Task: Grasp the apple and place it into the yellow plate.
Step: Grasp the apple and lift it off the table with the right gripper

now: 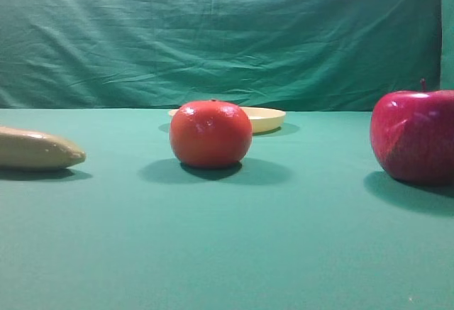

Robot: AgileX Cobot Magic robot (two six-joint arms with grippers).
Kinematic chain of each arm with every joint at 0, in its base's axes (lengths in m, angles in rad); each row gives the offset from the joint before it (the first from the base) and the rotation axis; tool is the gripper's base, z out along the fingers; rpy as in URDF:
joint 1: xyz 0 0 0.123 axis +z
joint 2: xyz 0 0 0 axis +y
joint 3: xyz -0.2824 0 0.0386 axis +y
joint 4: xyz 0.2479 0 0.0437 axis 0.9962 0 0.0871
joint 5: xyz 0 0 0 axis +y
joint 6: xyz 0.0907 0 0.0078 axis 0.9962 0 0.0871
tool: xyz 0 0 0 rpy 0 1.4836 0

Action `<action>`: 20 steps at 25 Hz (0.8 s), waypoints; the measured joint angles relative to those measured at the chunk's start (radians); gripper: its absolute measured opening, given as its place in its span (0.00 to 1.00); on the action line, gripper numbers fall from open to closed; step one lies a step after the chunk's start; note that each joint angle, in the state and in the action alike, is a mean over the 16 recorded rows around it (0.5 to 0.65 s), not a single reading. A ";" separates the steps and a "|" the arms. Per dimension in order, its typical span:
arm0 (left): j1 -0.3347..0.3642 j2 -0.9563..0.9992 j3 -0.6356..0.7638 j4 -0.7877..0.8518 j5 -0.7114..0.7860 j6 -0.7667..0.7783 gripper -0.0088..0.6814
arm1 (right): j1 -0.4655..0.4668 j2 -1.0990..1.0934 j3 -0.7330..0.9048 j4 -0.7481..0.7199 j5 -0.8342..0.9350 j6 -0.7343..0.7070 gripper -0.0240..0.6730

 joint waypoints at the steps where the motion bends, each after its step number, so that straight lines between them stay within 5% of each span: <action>1: 0.000 0.000 0.000 0.000 0.000 0.000 0.24 | 0.000 0.000 0.000 0.004 -0.010 0.004 0.03; 10: 0.000 0.000 0.000 0.000 0.000 0.000 0.24 | 0.000 0.067 -0.104 0.035 0.072 -0.093 0.03; 20: 0.000 0.000 0.000 0.000 0.000 0.000 0.24 | 0.000 0.380 -0.404 0.046 0.365 -0.499 0.03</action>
